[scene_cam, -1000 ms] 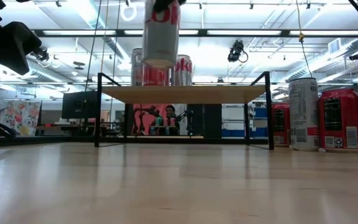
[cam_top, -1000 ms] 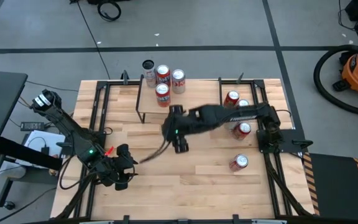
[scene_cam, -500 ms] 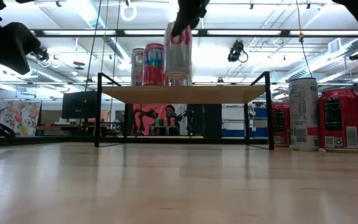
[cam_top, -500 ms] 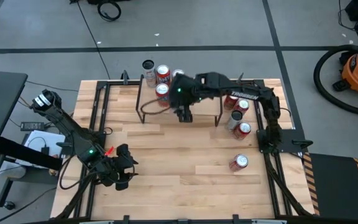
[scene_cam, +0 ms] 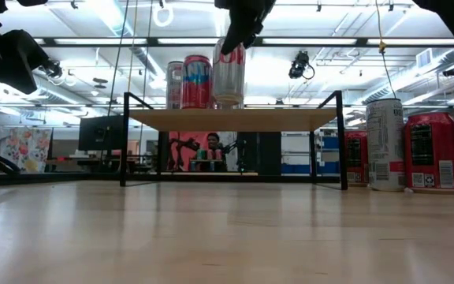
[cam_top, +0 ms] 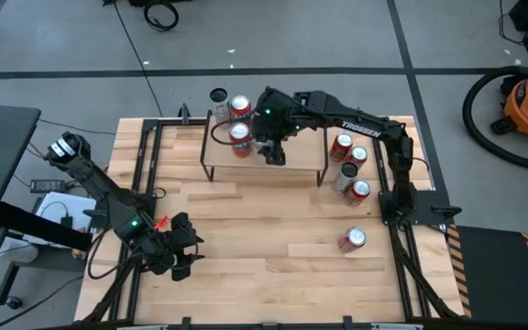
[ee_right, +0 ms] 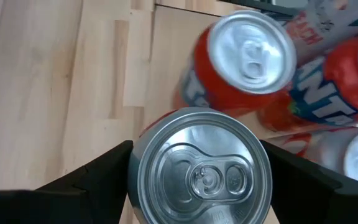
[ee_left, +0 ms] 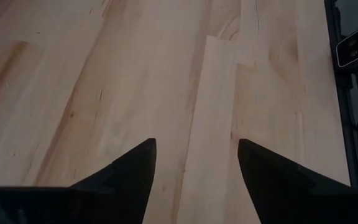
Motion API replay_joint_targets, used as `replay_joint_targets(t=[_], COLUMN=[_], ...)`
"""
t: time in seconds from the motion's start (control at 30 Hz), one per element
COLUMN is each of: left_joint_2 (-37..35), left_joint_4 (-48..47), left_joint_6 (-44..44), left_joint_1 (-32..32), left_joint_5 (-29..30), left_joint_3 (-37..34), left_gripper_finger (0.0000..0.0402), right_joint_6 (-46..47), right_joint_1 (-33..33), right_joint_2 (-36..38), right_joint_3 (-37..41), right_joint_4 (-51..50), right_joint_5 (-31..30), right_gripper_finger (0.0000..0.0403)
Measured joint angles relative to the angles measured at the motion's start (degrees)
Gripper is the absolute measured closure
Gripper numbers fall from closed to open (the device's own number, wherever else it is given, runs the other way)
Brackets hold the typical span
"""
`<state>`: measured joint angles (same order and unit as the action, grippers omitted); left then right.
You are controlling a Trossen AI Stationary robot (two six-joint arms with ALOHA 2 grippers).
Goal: Place canned beverage on shelf
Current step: Put the bottom left silver soda can on the shelf aligned with the other silver soda can
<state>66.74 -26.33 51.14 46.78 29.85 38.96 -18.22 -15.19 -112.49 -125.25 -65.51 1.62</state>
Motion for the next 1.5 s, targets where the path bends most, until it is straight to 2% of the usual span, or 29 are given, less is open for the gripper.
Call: replay_joint_targets(t=[0.6, 1.2, 1.5], left_joint_2=[0.0, 0.0, 0.0], left_joint_4=[0.0, -0.1, -0.1], left_joint_6=[0.3, 0.3, 0.3], left_joint_1=[0.0, 0.0, 0.0], left_joint_5=[-0.1, -0.1, -0.2], left_joint_3=[0.0, 0.0, 0.0], left_gripper_finger=[0.0163, 0.0163, 0.0163], right_joint_6=[-1.0, -1.3, -0.8], right_joint_1=[-3.4, -4.6, -4.3], right_joint_2=[0.0, -0.9, -0.9], right_joint_3=[2.9, 2.9, 2.9], right_joint_4=[2.9, 2.9, 2.9], right_joint_5=[4.4, 2.4, -0.1], right_gripper_finger=[0.0084, 0.0082, 0.0049])
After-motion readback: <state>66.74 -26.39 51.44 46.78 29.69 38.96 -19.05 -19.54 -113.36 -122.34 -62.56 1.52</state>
